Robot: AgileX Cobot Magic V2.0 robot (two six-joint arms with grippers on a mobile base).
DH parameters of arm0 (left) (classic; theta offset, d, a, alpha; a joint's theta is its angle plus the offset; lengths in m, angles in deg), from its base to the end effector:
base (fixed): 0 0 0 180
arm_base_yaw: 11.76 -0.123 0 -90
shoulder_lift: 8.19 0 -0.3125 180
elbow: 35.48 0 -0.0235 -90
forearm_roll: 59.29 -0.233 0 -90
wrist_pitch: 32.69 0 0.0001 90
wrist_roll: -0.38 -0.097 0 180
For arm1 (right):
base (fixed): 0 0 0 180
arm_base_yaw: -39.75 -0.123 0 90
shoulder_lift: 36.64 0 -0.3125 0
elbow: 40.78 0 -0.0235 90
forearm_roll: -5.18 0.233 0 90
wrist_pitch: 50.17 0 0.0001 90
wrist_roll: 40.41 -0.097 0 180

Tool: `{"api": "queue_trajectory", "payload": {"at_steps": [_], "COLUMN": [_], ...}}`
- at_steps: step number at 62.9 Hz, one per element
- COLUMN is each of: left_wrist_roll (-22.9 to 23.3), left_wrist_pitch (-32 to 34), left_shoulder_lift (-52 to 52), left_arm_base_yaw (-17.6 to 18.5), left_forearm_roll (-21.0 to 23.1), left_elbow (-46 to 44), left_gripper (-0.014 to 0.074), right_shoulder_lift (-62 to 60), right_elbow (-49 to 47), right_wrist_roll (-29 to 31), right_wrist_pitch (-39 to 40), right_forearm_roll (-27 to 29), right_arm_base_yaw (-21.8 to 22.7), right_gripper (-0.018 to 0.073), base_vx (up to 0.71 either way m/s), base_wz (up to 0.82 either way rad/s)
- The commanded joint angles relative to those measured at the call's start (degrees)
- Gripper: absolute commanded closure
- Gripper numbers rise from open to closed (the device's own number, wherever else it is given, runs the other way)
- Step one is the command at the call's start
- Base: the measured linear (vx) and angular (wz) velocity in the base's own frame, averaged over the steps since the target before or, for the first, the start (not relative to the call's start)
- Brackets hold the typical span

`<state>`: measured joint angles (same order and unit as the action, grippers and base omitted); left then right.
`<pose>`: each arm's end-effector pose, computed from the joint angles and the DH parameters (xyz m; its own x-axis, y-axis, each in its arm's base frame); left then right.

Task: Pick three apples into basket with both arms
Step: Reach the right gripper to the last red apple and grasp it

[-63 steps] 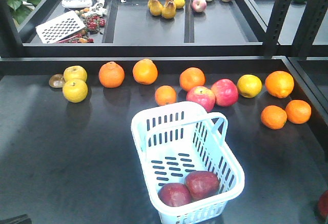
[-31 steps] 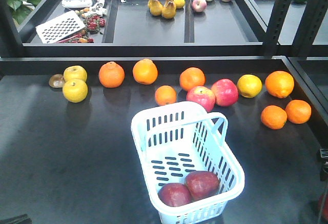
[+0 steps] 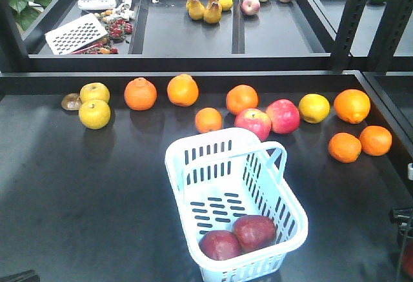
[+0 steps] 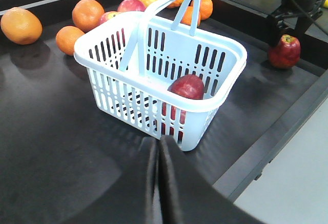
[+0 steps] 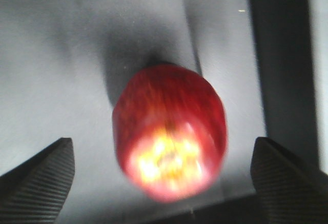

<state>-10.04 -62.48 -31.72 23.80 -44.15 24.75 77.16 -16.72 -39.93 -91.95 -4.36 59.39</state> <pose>0.0181 -0.0284 0.2593 -0.3462 0.1881 -0.9191 0.6579 0.7471 -0.0950 0.2799 -0.1113 0.1555 -0.9779 0.2090 0.0016 0.2075 0.9719 -0.1112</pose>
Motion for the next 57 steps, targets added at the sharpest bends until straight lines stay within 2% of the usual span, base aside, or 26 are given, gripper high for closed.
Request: {"api": "queue_trajectory", "payload": {"at_steps": [1, 13, 20, 27, 35, 39, 44, 57], "left_wrist_roll": [0.30, 0.30, 0.30, 0.30, 0.30, 0.30, 0.30, 0.30], "left_wrist_pitch": [3.95, 3.95, 3.95, 3.95, 3.95, 3.95, 3.95, 3.95], "left_shoulder_lift": [-0.39, -0.39, -0.39, -0.39, -0.39, -0.39, -0.39, -0.39], "left_arm_base_yaw": [0.10, 0.10, 0.10, 0.10, 0.10, 0.10, 0.10, 0.10], "left_forearm_roll": [0.63, 0.63, 0.63, 0.63, 0.63, 0.63, 0.63, 0.63], "left_elbow": [-1.59, -1.59, -1.59, -1.59, -1.59, -1.59, -1.59, -1.59], "left_gripper": [0.0603, 0.0603, 0.0603, 0.0603, 0.0603, 0.0603, 0.0603, 0.0603], "right_shoulder_lift": [-0.34, 2.59, 2.69, 2.69, 1.10, -1.49, -5.16, -18.58], "right_elbow": [-1.48, -1.48, -1.48, -1.48, -1.48, -1.48, -1.48, -1.48], "right_wrist_roll": [-0.08, -0.08, -0.47, -0.47, -1.05, -0.47, 1.99, 12.01], "right_wrist_pitch": [1.12, 2.81, 2.69, 1.84, 1.03, 1.04, 1.04, -1.98], "right_forearm_roll": [-1.18, -1.39, -1.33, -1.29, 0.28, 2.19, 5.26, 17.44], "right_arm_base_yaw": [0.38, 0.38, 0.38, 0.38, 0.24, 0.17, 0.17, 0.17], "right_gripper": [-0.0090, -0.0073, -0.0017, 0.0109, 0.0341, 0.0466, 0.0566, 0.0568], "base_vx": [0.00, 0.00, 0.00, 0.00, 0.00, 0.00, 0.00, 0.00], "base_wz": [0.00, 0.00, 0.00, 0.00, 0.00, 0.00, 0.00, 0.00]}}
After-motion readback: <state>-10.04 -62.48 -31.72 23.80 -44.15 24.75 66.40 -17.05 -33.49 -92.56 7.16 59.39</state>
